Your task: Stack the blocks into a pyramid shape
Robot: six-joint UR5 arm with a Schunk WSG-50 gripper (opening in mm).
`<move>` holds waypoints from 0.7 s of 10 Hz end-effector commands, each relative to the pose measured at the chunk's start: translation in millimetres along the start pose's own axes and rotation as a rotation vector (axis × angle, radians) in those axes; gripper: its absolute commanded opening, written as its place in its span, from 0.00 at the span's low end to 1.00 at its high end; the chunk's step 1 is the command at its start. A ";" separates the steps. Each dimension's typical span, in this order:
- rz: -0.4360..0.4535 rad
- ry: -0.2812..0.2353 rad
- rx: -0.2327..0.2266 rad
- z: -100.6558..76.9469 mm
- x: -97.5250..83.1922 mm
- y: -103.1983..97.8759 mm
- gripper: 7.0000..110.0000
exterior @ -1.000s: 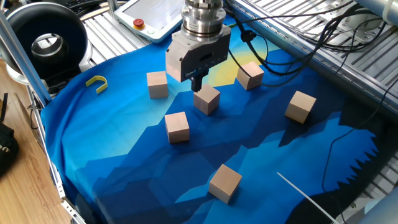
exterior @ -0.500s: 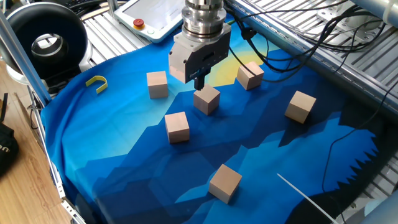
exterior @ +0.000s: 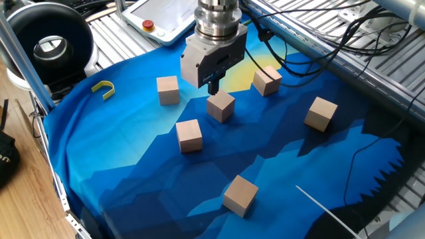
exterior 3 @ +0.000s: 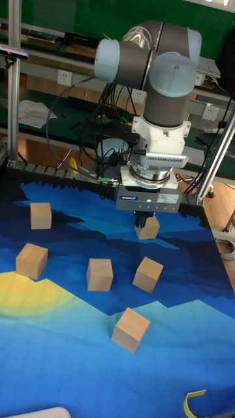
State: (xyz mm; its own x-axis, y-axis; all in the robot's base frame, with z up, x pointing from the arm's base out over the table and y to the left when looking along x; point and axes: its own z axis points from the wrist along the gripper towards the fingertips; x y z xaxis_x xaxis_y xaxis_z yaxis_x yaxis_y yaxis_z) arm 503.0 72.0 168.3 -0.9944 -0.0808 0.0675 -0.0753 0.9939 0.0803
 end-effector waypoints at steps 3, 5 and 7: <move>-0.004 -0.086 -0.057 -19.1 -45.4 1.9 0.00; 0.019 -0.106 -0.077 -19.9 -50.4 6.5 0.00; 0.023 -0.133 -0.077 -20.7 -57.2 6.4 0.00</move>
State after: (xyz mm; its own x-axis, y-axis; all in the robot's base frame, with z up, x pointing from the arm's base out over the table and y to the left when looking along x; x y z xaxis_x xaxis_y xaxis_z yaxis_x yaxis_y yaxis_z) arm 548.6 76.3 181.6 -0.9978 -0.0615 -0.0227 -0.0639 0.9894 0.1304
